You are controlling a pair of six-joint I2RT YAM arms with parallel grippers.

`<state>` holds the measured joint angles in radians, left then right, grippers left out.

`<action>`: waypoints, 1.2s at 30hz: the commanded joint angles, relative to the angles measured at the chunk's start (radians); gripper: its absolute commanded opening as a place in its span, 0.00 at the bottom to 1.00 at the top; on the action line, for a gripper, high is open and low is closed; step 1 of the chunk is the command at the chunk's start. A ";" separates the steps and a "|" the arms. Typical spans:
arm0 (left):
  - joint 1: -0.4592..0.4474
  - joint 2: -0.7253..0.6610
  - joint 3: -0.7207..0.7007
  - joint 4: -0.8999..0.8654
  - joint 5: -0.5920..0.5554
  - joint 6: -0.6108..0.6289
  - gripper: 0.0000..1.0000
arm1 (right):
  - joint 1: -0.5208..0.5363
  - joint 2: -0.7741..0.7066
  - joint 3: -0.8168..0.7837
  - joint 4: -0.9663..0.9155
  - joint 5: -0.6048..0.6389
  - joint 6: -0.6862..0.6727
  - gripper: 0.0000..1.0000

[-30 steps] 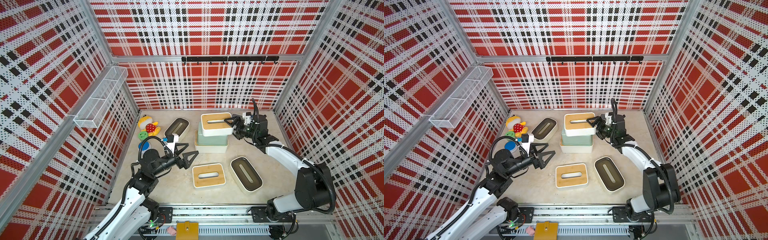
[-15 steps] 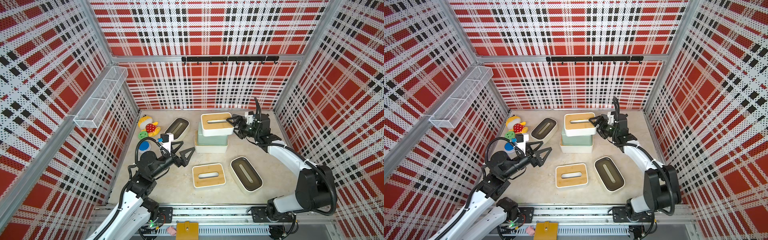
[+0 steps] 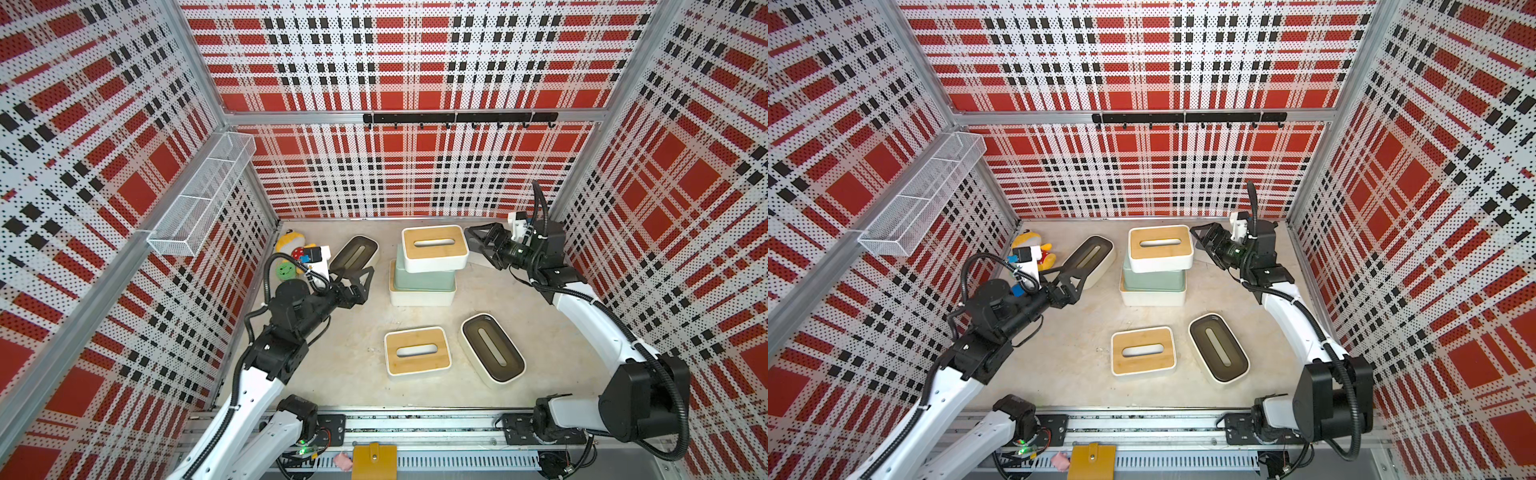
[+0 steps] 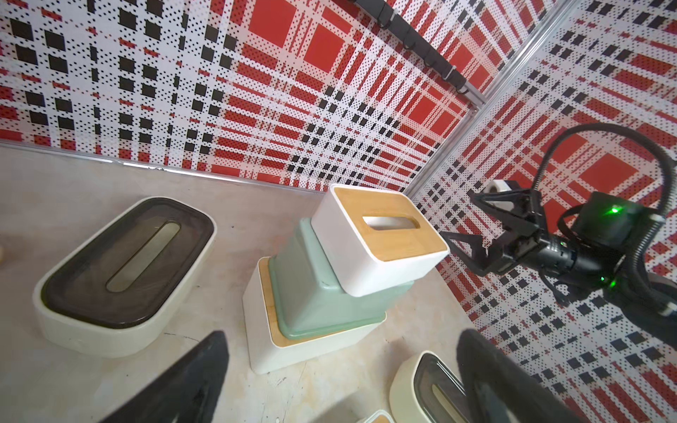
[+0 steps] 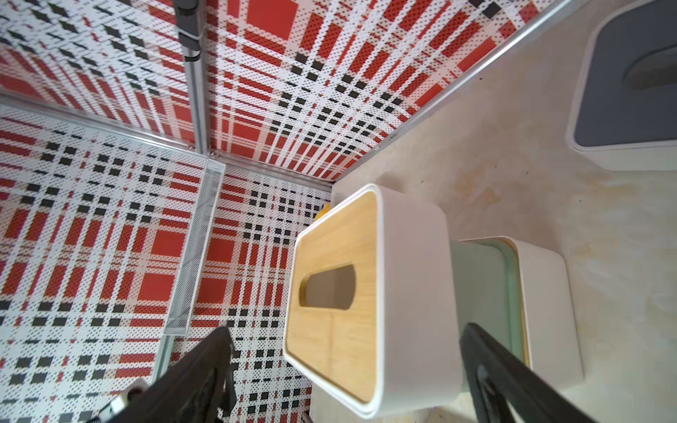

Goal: Stack the tissue boxes
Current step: Place the tissue box at the tissue box, then adjust the tissue box on the tissue box.

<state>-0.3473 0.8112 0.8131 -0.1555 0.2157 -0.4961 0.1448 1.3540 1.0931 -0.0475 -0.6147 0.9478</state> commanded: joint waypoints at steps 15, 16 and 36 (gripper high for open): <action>-0.033 0.547 0.480 -0.258 0.282 0.026 0.99 | 0.053 0.080 0.064 0.073 -0.057 0.014 1.00; -0.040 0.563 0.494 -0.267 0.295 0.035 0.99 | 0.055 0.082 0.058 0.085 -0.057 0.026 1.00; -0.074 0.739 0.627 -0.312 0.281 0.022 0.99 | 0.098 0.083 0.033 0.121 -0.036 0.067 1.00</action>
<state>-0.4149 1.5349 1.4029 -0.4541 0.5095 -0.4816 0.2314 1.4284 1.1351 0.0078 -0.6506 0.9997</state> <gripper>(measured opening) 0.995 0.998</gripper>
